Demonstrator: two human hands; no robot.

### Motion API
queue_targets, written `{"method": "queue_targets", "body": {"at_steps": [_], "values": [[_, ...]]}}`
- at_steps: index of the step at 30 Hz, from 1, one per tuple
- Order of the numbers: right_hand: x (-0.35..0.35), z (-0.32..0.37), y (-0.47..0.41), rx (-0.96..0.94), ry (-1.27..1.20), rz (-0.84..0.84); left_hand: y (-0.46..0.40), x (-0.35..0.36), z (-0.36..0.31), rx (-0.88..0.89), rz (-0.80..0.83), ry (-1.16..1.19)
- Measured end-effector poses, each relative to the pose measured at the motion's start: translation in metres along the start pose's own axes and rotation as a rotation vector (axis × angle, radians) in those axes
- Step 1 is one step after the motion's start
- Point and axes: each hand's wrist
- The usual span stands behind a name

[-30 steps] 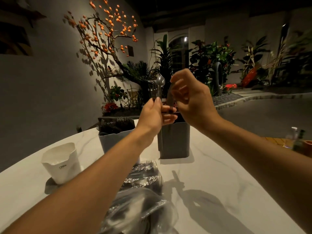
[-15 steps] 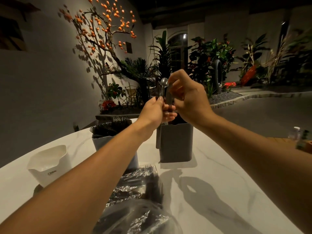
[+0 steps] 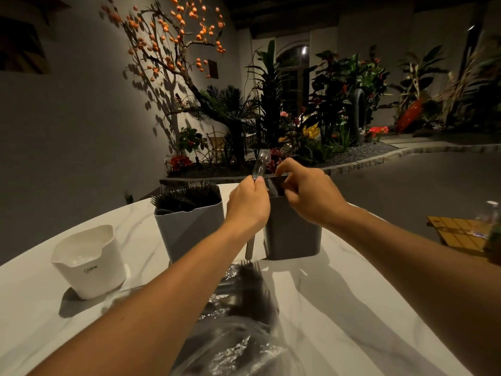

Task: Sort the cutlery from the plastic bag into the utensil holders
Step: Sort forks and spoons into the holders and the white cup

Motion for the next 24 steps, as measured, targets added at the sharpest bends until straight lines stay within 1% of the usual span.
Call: {"method": "queue_targets", "body": {"at_steps": [3,5,7,8,10,13,17,19,21,22,23,24], "values": [[-0.003,0.005,0.003,-0.014,0.048,-0.003,0.007,-0.005,-0.003,0.042,0.011,-0.05],[-0.006,0.01,0.003,-0.036,0.038,-0.064,0.01,-0.01,-0.004,0.076,0.004,-0.047],[-0.01,0.022,0.001,0.026,-0.111,-0.116,0.014,-0.017,-0.007,0.088,0.003,-0.013],[-0.013,0.03,0.0,0.101,-0.234,-0.102,0.016,-0.022,-0.007,0.091,0.011,0.0],[-0.017,0.046,-0.003,0.227,-0.446,-0.021,0.021,-0.034,-0.008,0.11,0.055,0.037],[-0.018,0.065,-0.003,0.262,-0.56,0.052,0.03,-0.052,-0.008,0.105,0.133,0.141],[-0.014,0.09,-0.003,0.333,-0.72,0.103,0.037,-0.074,-0.001,-0.017,0.147,0.353],[-0.011,0.102,-0.003,0.335,-0.76,0.137,0.039,-0.085,0.002,-0.07,0.122,0.423],[-0.008,0.114,-0.004,0.307,-0.766,0.168,0.039,-0.098,0.006,-0.085,0.051,0.411],[-0.007,0.12,-0.005,0.288,-0.756,0.154,0.037,-0.104,0.008,-0.075,-0.008,0.38],[-0.006,0.125,-0.007,0.264,-0.728,0.098,0.036,-0.109,0.01,-0.053,-0.079,0.338],[-0.005,0.129,-0.009,0.239,-0.685,0.006,0.033,-0.114,0.013,-0.024,-0.157,0.288]]}}
Point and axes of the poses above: each hand's wrist, its own y-axis away from the middle knuckle, its own x-axis out of the palm, z = x × y, and after that the axes turned 11 degrees about -z, right-handed
